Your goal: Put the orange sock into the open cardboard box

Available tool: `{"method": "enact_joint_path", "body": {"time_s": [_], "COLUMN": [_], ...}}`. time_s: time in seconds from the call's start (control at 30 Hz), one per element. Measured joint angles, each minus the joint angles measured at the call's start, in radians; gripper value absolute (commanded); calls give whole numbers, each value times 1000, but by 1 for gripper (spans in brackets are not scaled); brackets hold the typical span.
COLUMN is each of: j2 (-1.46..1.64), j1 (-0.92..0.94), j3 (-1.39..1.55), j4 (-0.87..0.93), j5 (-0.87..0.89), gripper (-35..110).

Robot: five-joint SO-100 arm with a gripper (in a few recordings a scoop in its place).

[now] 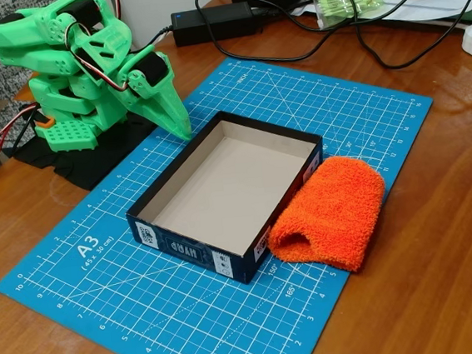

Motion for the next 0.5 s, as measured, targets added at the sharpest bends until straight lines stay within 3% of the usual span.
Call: {"method": "enact_joint_path", "body": {"time_s": [0.5], "j2": [0], "j1": [3], "j3": [0], "j4": [0], "j5": [12], "gripper": [0]}}
